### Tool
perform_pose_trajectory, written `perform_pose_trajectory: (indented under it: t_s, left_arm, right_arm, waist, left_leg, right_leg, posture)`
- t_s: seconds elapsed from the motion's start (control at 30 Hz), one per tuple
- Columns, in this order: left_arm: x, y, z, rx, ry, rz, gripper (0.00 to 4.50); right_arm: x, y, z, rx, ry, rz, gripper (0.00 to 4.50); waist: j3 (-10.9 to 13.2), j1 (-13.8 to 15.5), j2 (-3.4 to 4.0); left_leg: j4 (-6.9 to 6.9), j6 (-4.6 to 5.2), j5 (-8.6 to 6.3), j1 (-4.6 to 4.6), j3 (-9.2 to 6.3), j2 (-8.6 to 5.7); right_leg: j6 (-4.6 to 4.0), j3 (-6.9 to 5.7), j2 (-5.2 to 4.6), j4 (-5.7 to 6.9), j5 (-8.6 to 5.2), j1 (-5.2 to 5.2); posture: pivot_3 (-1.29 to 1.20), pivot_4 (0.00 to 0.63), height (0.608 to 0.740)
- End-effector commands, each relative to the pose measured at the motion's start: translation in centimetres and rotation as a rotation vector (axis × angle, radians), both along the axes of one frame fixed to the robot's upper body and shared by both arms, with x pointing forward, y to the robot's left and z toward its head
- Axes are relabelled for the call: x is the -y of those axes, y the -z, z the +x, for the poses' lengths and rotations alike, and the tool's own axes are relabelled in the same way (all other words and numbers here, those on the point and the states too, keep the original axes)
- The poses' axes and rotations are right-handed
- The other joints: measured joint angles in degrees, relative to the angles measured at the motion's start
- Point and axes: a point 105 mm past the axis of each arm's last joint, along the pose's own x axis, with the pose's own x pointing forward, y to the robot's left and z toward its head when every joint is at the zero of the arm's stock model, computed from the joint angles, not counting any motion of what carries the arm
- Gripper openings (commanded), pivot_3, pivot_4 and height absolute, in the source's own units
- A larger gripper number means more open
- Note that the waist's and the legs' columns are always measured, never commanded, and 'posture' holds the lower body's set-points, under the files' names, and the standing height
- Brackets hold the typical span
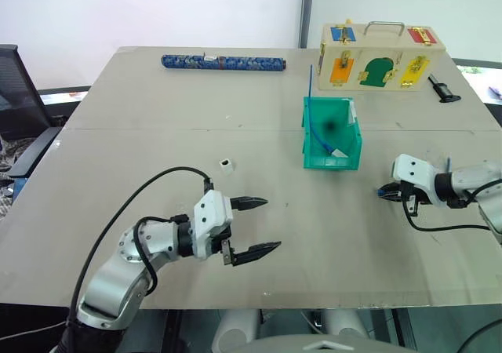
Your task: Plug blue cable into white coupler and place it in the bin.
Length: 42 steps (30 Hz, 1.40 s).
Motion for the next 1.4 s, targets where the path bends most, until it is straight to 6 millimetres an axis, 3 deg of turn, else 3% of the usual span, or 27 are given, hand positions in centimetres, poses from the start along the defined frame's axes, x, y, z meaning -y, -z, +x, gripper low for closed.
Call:
perform_pose_trajectory:
  t_s: [0.03, 0.2, 0.37, 0.47, 0.5, 0.53, 0.57, 0.73, 0.83, 1.07, 1.27, 1.4]
  left_arm:
    - [-0.3, -0.4, -0.1, 0.045, -0.013, 0.002, 4.5]
    - [-1.5, 0.2, 0.8, 0.062, -0.107, 0.015, 4.5]
    - [-2.2, 1.2, 1.2, 0.076, -0.126, 0.078, 4.5]
    - [-2.8, 2.0, 1.6, 0.074, -0.156, 0.152, 4.5]
    - [-3.0, 2.3, 1.7, 0.071, -0.159, 0.172, 4.5]
    - [-3.1, 2.4, 1.7, 0.06, -0.153, 0.182, 4.5]
    - [-3.1, 2.6, 1.8, 0.043, -0.143, 0.189, 4.5]
    - [-2.3, 2.5, 2.5, 0.009, -0.085, 0.171, 4.5]
    - [-1.8, 2.5, 3.0, 0.013, -0.045, 0.183, 4.5]
    - [-0.4, 2.7, 5.2, 0.025, 0.057, 0.226, 4.5]
    - [1.0, 3.1, 7.4, 0.033, 0.111, 0.253, 4.5]
    - [1.9, 4.1, 8.0, 0.037, 0.166, 0.312, 4.5]
  right_arm:
    - [-3.7, -1.4, -2.1, -0.014, -0.121, 0.065, 0.02]
    - [-11.1, -0.7, -3.6, 0.002, -0.26, 0.116, 0.02]
    - [-17.4, 0.4, -2.0, 0.06, -0.36, 0.117, 0.02]
    - [-19.0, 1.2, -0.5, 0.107, -0.388, 0.102, 1.11]
    - [-19.0, 1.4, -0.4, 0.109, -0.396, 0.101, 1.42]
    - [-18.8, 1.3, -0.2, 0.115, -0.397, 0.11, 2.06]
    - [-18.5, 0.7, -0.3, 0.129, -0.412, 0.145, 2.3]
    - [-17.0, -4.5, -2.7, 0.159, -0.426, 0.488, 4.43]
    - [-14.9, -6.2, -4.5, 0.204, -0.4, 0.606, 4.43]
    - [-9.1, -4.3, -7.0, 0.304, -0.175, 0.556, 4.43]
    - [-6.3, -3.4, -9.1, 0.311, -0.054, 0.497, 4.43]
    - [-5.7, -3.2, -9.7, 0.323, -0.015, 0.467, 4.43]
  waist:
    - [0.0, 0.0, 0.03]
    - [0.0, -0.3, 0.05]
    - [0.0, -0.2, 0.04]
    - [0.0, 0.0, 0.03]
    - [0.0, 0.1, 0.03]
    - [0.0, 0.1, 0.03]
    - [0.0, 0.0, 0.03]
    - [0.1, 0.2, 0.08]
    - [0.1, 0.0, 0.1]
    - [0.1, 0.2, 0.08]
    - [0.1, 0.0, 0.07]
    - [0.0, -0.2, 0.04]
  left_leg:
    - [-0.01, 0.0, 0.0, 0.0, -0.02, 0.01]
    - [-0.02, 0.0, 0.0, 0.07, -0.2, 0.07]
    - [0.01, -0.01, 0.0, 0.06, -0.21, 0.03]
    - [0.01, -0.02, 0.01, 0.02, -0.22, -0.02]
    - [0.01, -0.02, 0.01, 0.0, -0.23, -0.03]
    - [-0.02, -0.03, 0.01, -0.05, -0.34, -0.08]
    - [-0.02, -0.03, 0.0, -0.05, -0.37, -0.08]
    - [-0.01, -0.02, 0.0, -0.1, -0.52, -0.11]
    - [-0.02, -0.02, 0.0, -0.11, -0.55, -0.09]
    - [0.0, -0.01, 0.0, -0.08, -0.3, -0.13]
    - [0.04, -0.01, 0.0, 0.01, -0.1, -0.1]
    - [0.08, -0.01, 0.0, -0.01, -0.08, -0.15]
  right_leg:
    - [0.0, -0.02, 0.01, 0.0, 0.0, 0.0]
    - [0.02, 0.04, 0.05, 0.01, 0.0, -0.01]
    - [-0.01, -0.02, 0.05, 0.03, -0.01, -0.01]
    - [0.01, -0.06, 0.04, 0.04, 0.02, -0.03]
    - [0.01, -0.1, 0.04, 0.04, 0.02, -0.03]
    - [0.02, -0.11, -0.02, 0.01, 0.03, -0.05]
    - [0.02, -0.11, -0.02, 0.0, 0.03, -0.05]
    - [0.02, -0.18, -0.05, 0.0, 0.03, -0.06]
    - [0.03, -0.19, -0.03, 0.03, 0.03, -0.07]
    - [0.04, -0.22, 0.0, 0.05, 0.02, -0.01]
    - [0.06, -0.11, 0.08, 0.09, 0.02, 0.01]
    - [0.07, -0.09, 0.08, 0.09, 0.02, 0.02]
  posture:
    - [0.0, 0.15, 0.738]
    - [0.0, 0.15, 0.738]
    - [0.0, 0.15, 0.738]
    - [0.0, 0.15, 0.738]
    - [0.0, 0.15, 0.738]
    - [0.0, 0.15, 0.738]
    - [0.0, 0.15, 0.738]
    - [0.0, 0.15, 0.738]
    - [0.0, 0.15, 0.738]
    - [0.0, 0.15, 0.738]
    - [0.0, 0.15, 0.738]
    - [0.0, 0.15, 0.738]
